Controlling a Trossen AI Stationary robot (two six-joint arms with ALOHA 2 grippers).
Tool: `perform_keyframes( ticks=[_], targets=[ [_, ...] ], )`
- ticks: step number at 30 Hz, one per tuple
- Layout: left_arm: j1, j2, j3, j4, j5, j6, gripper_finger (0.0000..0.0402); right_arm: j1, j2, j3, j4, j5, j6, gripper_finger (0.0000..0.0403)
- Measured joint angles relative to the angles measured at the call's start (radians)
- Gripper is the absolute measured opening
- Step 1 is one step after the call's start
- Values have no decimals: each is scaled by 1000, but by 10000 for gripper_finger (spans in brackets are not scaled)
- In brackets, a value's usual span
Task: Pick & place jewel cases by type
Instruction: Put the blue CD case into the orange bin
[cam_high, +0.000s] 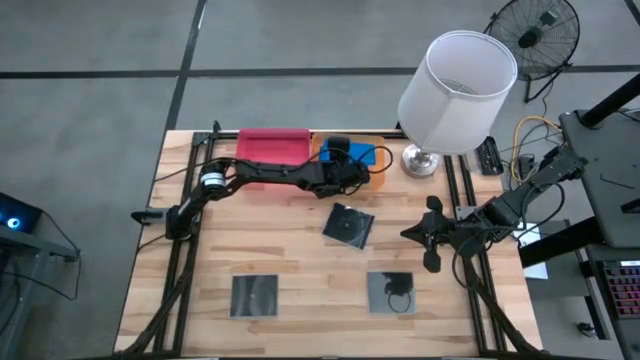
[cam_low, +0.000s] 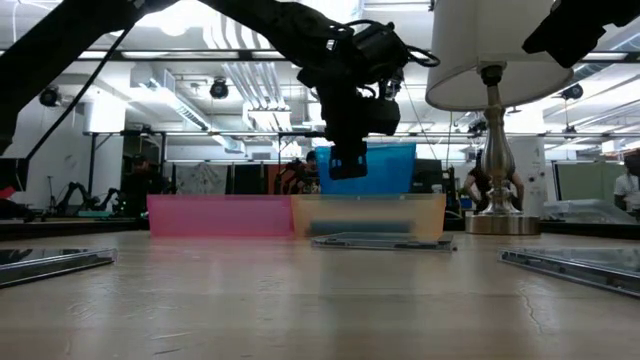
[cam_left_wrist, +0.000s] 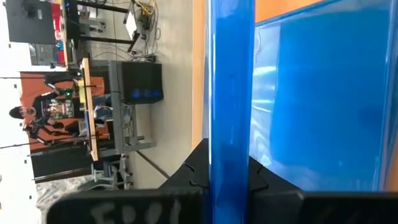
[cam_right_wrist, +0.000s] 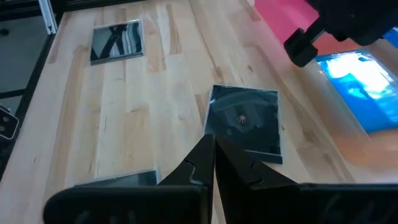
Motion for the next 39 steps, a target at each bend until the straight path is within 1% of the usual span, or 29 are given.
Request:
perform_keyframes(
  ticks=[3, 14, 19, 30, 35, 39],
  targets=[
    [-3, 0, -14, 24, 0, -4, 0, 0, 0, 0, 0, 0, 0, 8],
    [-4, 0, -108, 36, -17, -40, 0, 0, 0, 0, 1, 0, 2, 8],
    [-3, 0, -111, 67, -33, -49, 0, 0, 0, 0, 2, 0, 4, 8],
    [-2, -1, -111, 75, -1, -18, 2, 0, 0, 0, 4, -3, 35, 8],
    [-1, -1, -111, 69, 3, -20, 24, 0, 0, 0, 5, -3, 38, 8],
    [3, -1, -111, 30, 41, -71, 60, 0, 0, 0, 23, -3, 33, 8]
  ],
)
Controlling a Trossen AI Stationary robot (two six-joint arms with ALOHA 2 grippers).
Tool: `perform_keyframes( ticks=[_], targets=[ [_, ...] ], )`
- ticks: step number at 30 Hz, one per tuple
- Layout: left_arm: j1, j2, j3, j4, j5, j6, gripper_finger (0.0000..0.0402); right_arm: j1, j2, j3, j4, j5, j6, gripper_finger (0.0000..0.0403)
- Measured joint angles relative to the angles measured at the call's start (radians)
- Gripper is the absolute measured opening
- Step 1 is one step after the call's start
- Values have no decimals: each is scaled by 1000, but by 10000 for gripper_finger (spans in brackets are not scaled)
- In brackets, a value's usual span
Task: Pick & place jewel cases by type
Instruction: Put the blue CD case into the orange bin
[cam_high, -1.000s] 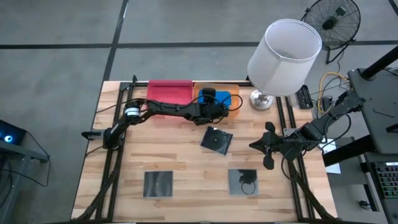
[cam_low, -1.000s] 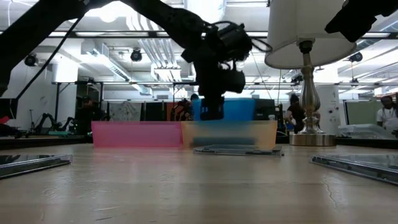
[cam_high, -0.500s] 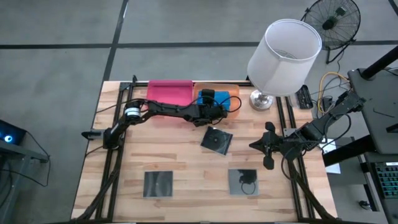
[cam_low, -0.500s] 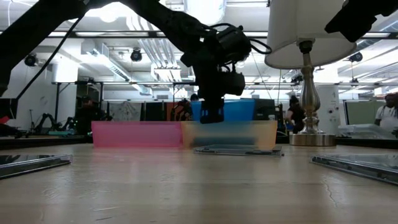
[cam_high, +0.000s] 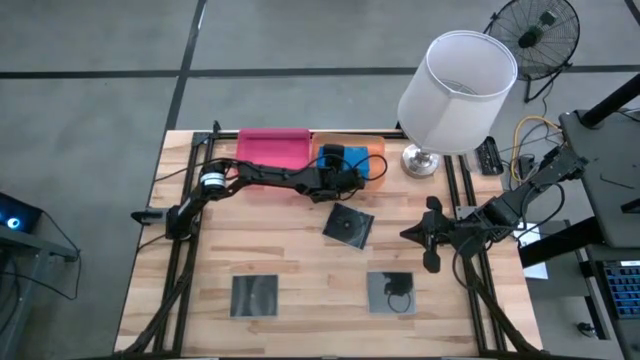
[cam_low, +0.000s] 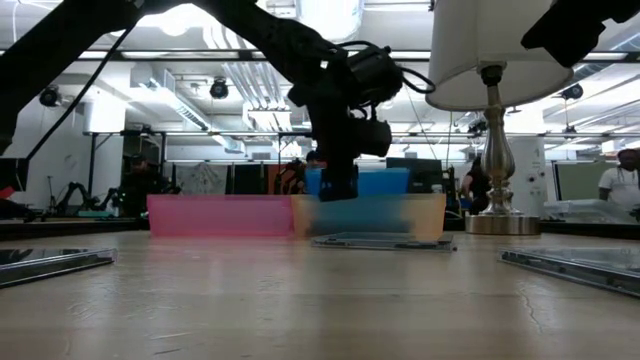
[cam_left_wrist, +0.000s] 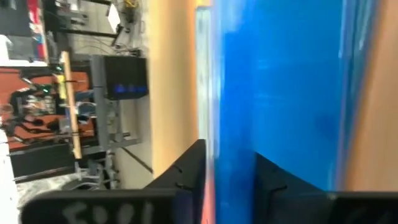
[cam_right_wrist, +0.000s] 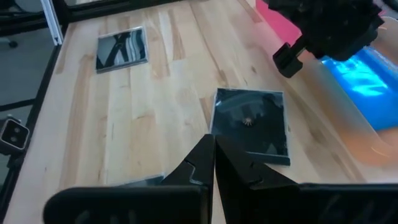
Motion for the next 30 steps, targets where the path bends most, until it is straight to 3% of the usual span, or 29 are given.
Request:
perform_keyframes(
  ticks=[8, 20, 30],
  targets=[
    [1, 0, 3, -92, 60, -104, 150, 0, 0, 0, 10, 0, -5, 8],
    [8, -3, 133, -265, 148, -236, 269, 0, 0, 0, 33, 6, -60, 8],
    [8, -3, 158, -331, 226, -244, 300, 0, 0, 0, 33, 30, -59, 8]
  ],
)
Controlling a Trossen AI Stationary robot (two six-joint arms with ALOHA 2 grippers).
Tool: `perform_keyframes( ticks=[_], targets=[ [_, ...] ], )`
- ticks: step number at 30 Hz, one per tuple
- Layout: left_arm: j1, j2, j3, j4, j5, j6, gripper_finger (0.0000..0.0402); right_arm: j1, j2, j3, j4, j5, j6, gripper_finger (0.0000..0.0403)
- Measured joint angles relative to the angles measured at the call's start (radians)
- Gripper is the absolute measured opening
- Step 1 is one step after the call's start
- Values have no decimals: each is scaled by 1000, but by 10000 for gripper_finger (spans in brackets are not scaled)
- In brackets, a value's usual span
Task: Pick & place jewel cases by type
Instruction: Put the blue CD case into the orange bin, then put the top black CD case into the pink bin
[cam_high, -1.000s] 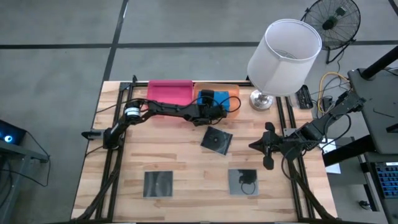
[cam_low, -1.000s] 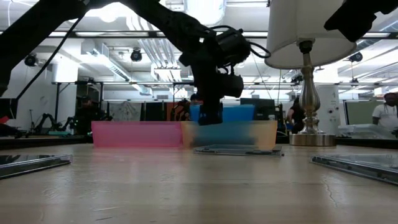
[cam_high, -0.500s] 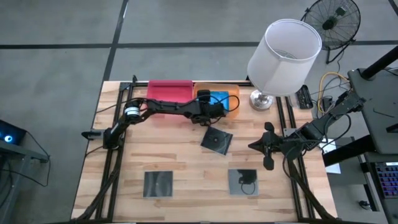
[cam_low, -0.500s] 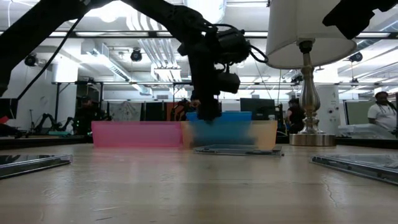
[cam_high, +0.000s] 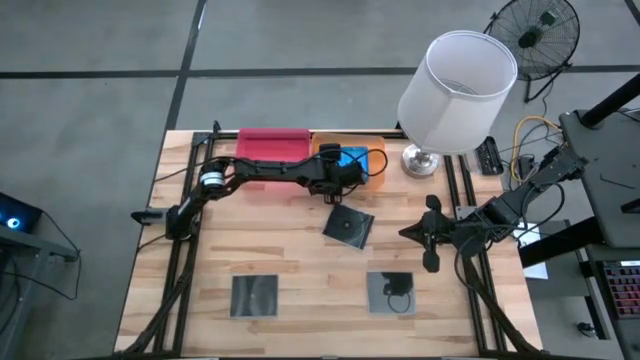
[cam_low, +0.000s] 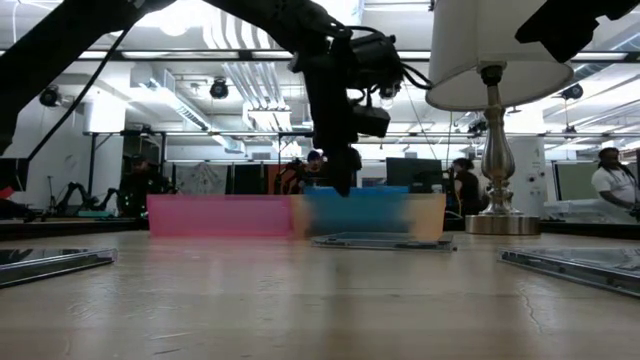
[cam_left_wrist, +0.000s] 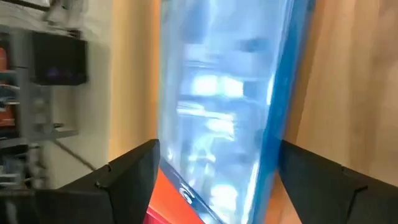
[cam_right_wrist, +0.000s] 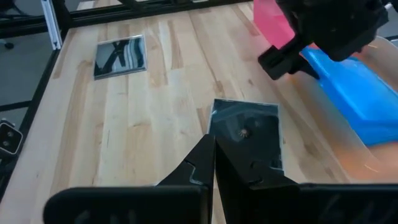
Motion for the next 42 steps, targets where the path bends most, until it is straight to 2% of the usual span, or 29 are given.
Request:
perform_keyframes(
  ticks=[3, 9, 18, 26, 31, 38, 42],
  targets=[
    [9, -2, 25, -85, 108, -65, 300, 0, 0, 0, 0, 0, 0, 8],
    [7, -4, 85, -140, 89, -73, 300, 0, 0, 0, -1, 0, -3, 8],
    [2, -12, 290, -277, 68, -137, 300, 0, 0, 0, 2, 18, -26, 8],
    [-3, -18, 505, -416, 227, -281, 300, -1, 0, 0, 31, 137, -25, 8],
    [-7, -137, 418, -342, 360, -326, 300, -1, 0, 0, 46, 138, -25, 8],
    [-20, -318, 288, -233, 431, -312, 295, -1, 0, 0, 70, 131, -21, 8],
    [-20, -447, 172, -154, 527, -315, 291, -1, 1, 0, 133, 131, -22, 8]
  ],
)
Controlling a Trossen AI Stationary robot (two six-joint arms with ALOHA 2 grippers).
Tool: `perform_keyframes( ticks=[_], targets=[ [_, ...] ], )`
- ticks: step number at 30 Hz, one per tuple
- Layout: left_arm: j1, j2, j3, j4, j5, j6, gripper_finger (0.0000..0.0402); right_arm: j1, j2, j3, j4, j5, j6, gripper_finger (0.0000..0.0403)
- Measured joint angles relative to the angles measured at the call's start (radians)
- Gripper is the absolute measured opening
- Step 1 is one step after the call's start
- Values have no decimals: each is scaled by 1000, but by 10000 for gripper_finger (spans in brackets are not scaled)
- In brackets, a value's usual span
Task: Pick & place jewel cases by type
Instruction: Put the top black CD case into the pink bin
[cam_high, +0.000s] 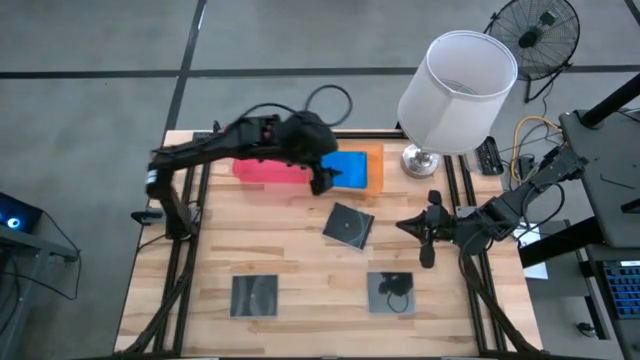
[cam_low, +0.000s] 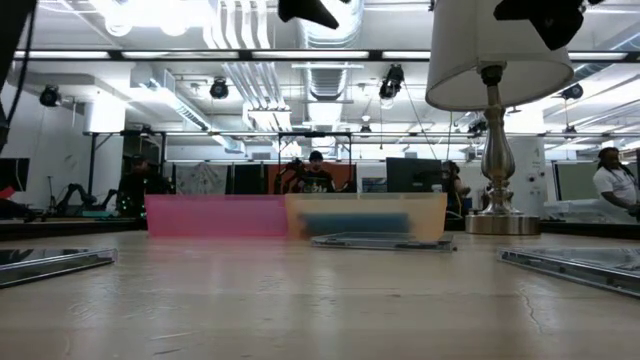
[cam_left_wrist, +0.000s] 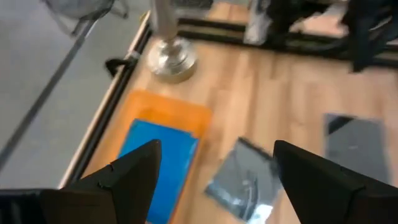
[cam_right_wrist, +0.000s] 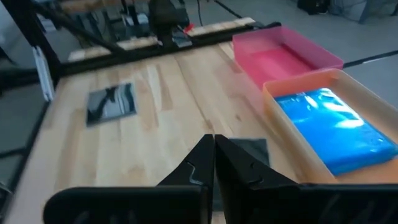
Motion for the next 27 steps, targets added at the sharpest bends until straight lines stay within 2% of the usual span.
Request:
perform_keyframes(
  ticks=[7, 14, 17, 27],
  targets=[
    [-12, -213, -257, 120, 30, -98, 290, 0, 0, 0, 144, -1, 0, 8],
    [-67, -400, -510, 212, 91, -131, 290, 0, 0, 0, 280, -1, -4, 8],
    [-100, -479, -616, 268, 130, -162, 290, 0, 0, 0, 306, -1, -4, 8],
    [-263, -703, -939, 517, 137, -264, 290, -4, 31, 0, 430, 3, -3, 8]
  ],
)
